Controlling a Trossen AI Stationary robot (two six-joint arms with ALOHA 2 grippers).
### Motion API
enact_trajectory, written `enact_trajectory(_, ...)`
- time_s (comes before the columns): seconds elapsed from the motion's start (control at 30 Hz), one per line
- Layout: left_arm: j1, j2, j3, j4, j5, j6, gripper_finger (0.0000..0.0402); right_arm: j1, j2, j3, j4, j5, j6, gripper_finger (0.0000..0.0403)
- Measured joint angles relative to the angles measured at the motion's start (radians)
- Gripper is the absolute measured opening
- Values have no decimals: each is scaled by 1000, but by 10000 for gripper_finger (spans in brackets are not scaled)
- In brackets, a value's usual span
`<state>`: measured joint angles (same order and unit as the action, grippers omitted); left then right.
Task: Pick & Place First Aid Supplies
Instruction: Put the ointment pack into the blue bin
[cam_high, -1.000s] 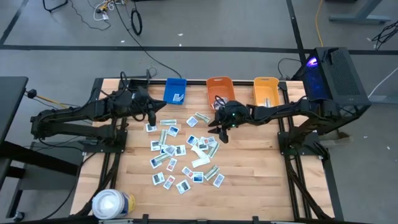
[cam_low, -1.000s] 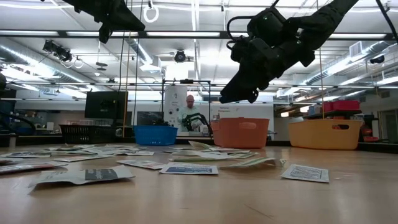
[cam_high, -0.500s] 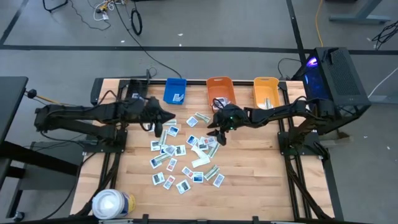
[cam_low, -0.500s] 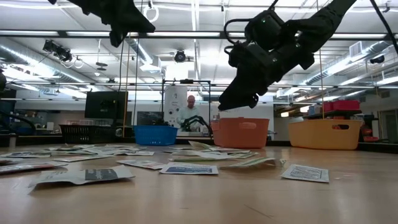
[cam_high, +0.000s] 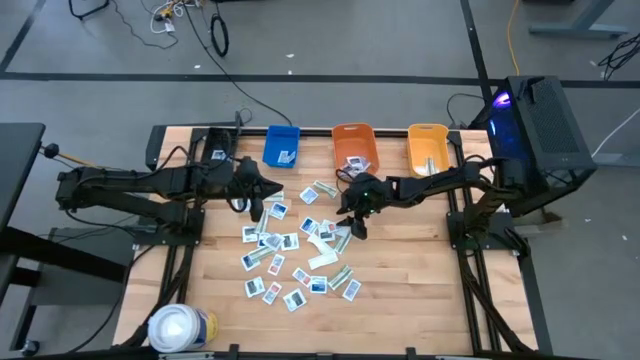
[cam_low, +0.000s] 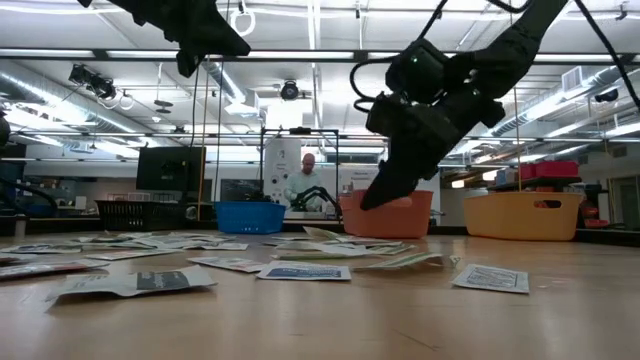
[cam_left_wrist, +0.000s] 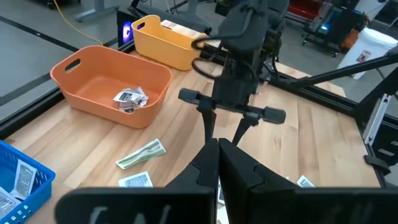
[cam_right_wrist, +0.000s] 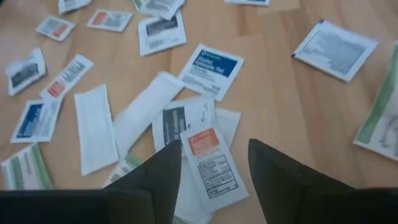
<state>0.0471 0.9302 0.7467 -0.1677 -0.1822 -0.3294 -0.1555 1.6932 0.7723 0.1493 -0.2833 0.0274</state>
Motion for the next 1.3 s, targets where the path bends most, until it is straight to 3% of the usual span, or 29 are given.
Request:
enact_trajectory(0.57, 0, 0, 0, -2, -15, -20, 12, 0, 93, 0, 17, 13, -208, 190)
enact_trajectory(0.97, 0, 0, 0, -2, -27, -25, 12, 5, 93, 0, 15, -13, -232, 198)
enact_trajectory(1.3, 0, 0, 0, -1, -33, -26, 12, 3, 93, 0, 0, 56, -299, 234)
